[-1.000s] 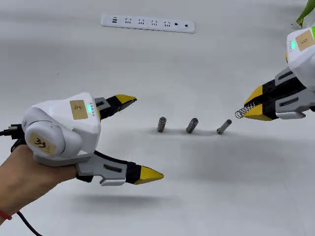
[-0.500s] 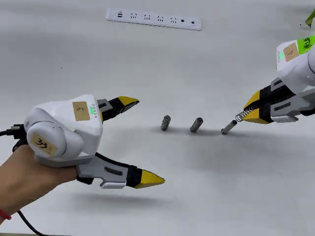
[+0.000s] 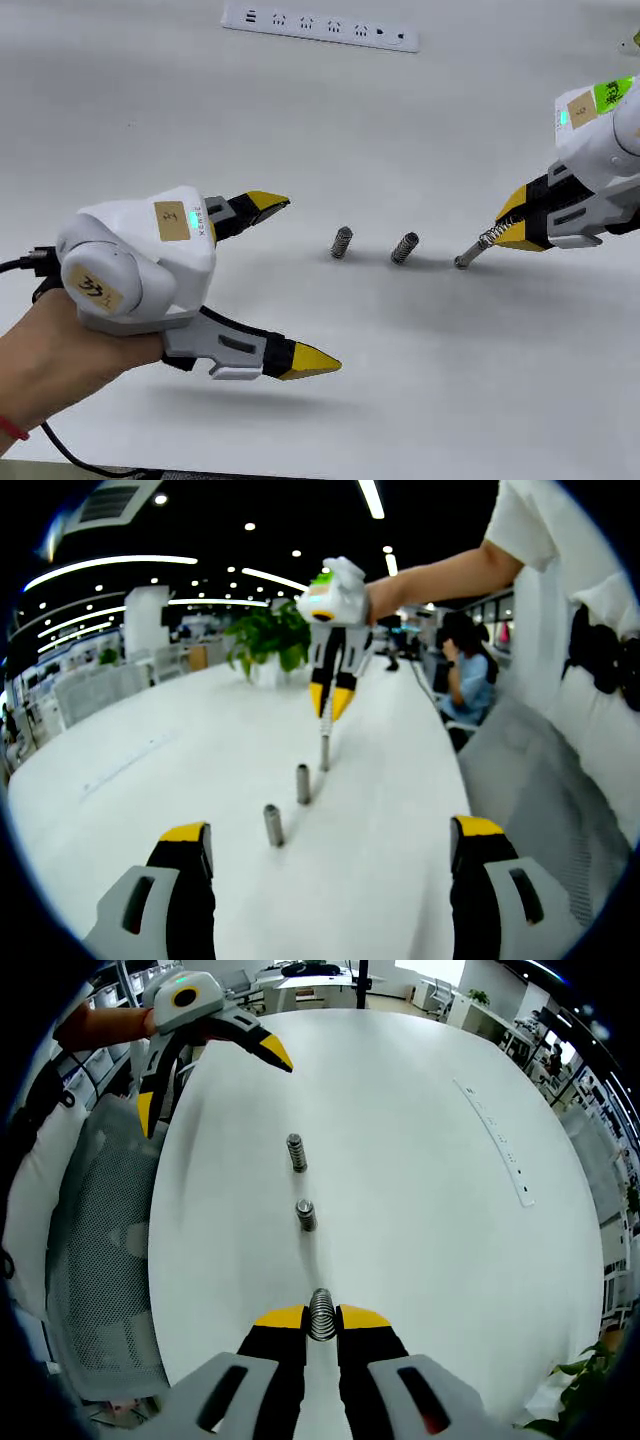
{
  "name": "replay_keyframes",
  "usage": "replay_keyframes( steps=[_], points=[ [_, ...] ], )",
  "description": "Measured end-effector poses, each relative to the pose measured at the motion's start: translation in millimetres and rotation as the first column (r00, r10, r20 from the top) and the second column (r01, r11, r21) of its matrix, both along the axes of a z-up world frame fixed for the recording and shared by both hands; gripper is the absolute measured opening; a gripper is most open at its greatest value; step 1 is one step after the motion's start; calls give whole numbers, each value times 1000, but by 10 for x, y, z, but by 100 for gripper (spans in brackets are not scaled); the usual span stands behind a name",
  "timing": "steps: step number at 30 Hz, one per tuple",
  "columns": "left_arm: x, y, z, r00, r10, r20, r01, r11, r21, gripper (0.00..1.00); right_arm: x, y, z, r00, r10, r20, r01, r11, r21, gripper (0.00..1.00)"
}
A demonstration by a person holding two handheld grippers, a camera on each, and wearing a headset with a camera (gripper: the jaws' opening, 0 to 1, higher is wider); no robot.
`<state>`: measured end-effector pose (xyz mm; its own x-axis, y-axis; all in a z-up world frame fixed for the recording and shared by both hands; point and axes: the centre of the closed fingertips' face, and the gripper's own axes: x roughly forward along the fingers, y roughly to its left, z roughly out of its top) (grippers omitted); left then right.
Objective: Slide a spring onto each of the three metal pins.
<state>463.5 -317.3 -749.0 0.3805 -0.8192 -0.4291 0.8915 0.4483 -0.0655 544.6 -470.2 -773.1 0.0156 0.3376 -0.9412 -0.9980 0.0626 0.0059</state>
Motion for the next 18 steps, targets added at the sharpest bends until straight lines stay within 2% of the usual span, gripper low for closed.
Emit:
replay_keyframes(
  steps=[18],
  points=[
    [-27,-9,-7,1000,8,-10,-8,1000,-15,100,-34,31,-110,1000,2,-12,-2,1000,-8,12]
  ],
)
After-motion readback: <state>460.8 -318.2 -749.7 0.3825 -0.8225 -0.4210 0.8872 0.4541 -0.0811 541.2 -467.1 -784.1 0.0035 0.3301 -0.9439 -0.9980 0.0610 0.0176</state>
